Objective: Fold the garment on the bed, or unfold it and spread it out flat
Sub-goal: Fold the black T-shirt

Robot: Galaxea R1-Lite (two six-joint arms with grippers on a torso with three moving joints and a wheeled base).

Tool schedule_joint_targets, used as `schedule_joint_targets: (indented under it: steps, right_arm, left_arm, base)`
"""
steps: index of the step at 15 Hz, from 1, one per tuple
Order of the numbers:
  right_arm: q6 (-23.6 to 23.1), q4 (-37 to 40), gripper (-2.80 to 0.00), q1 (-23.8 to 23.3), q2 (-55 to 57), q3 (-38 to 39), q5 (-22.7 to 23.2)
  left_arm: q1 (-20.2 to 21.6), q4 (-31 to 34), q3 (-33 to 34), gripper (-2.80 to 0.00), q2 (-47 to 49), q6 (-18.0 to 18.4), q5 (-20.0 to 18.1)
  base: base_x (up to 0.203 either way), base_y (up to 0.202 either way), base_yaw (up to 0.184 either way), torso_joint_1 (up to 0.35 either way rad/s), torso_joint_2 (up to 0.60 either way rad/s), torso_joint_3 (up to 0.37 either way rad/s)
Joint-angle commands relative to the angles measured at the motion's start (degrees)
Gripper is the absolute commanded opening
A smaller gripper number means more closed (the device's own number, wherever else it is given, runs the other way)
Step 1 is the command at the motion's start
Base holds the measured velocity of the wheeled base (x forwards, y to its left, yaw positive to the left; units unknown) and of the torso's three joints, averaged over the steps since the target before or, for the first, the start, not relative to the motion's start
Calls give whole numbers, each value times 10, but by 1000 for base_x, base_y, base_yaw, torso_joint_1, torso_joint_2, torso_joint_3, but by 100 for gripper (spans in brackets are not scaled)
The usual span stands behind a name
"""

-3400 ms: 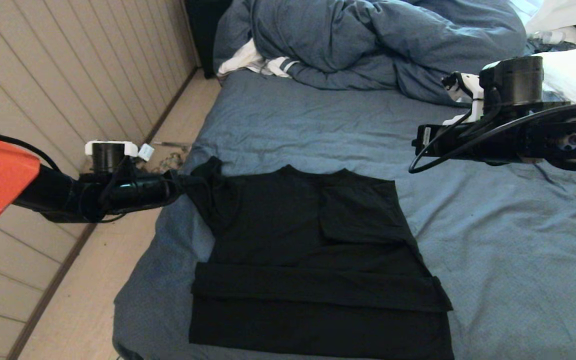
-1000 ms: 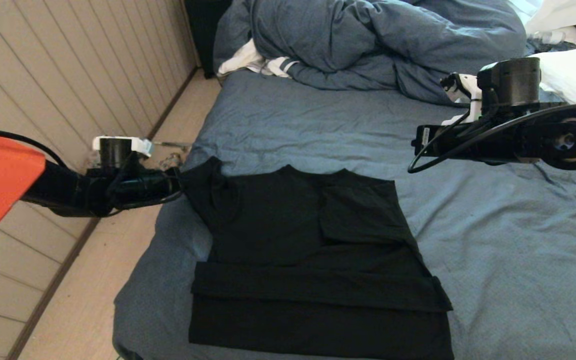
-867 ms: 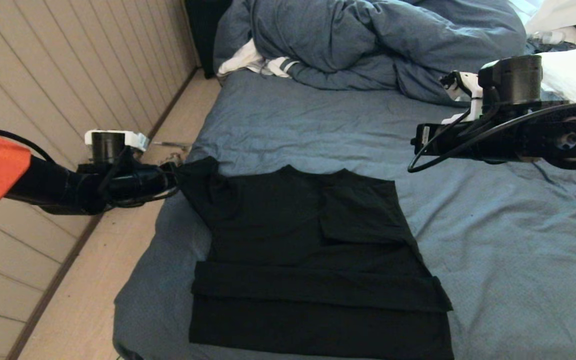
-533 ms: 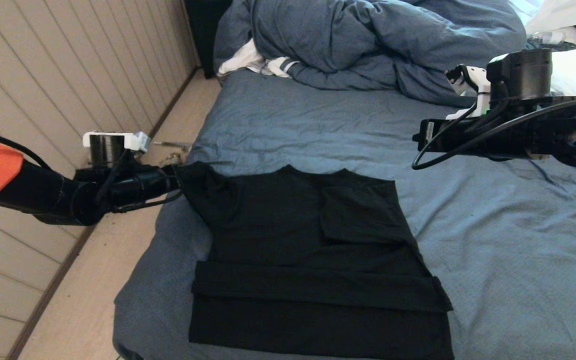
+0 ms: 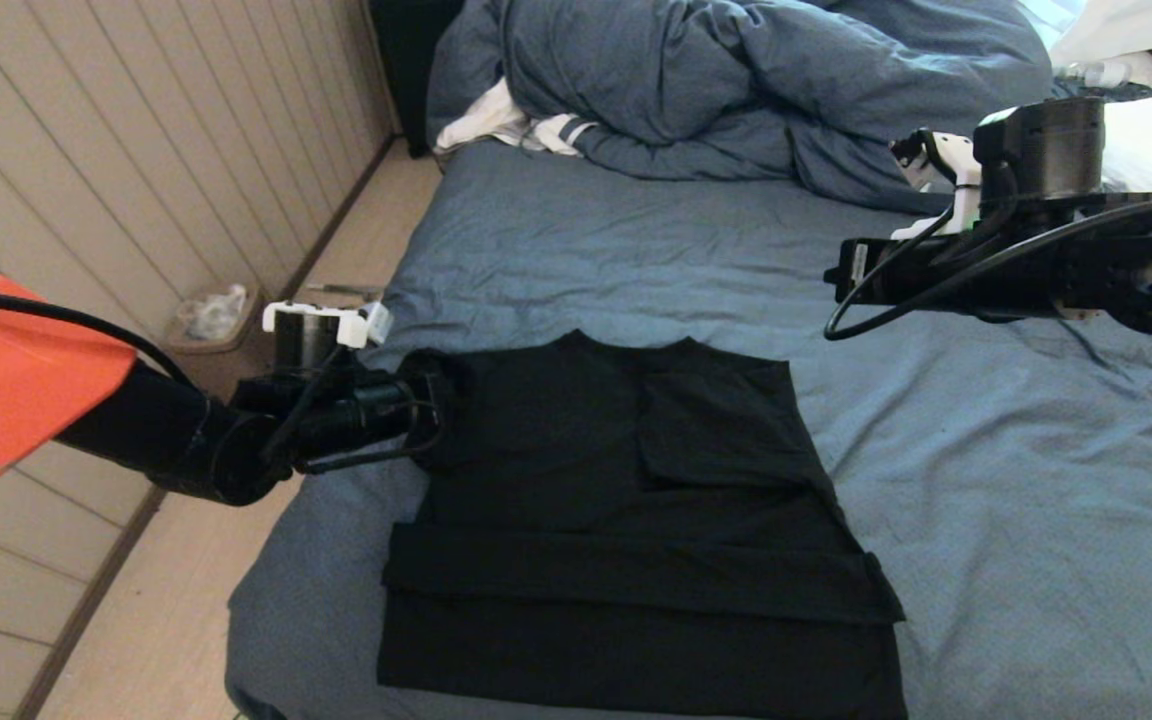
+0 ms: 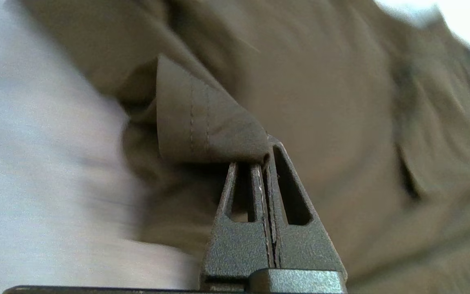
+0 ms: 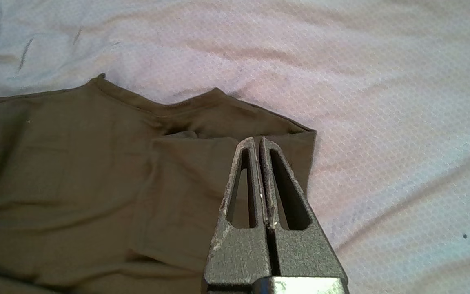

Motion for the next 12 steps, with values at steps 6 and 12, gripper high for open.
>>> schedule_joint_targets:
  steps: [6, 12]
  right_arm:
    - [0, 0, -280, -1, 3, -2, 0]
    - [1, 0, -280, 0, 5, -3, 1]
  left_arm:
    - [-88, -72, 58, -280, 67, -2, 34]
    - [-109, -74, 63, -280, 66, -2, 34]
  base:
    - [0, 0, 0, 0, 0, 0]
    - [0, 0, 0, 0, 0, 0]
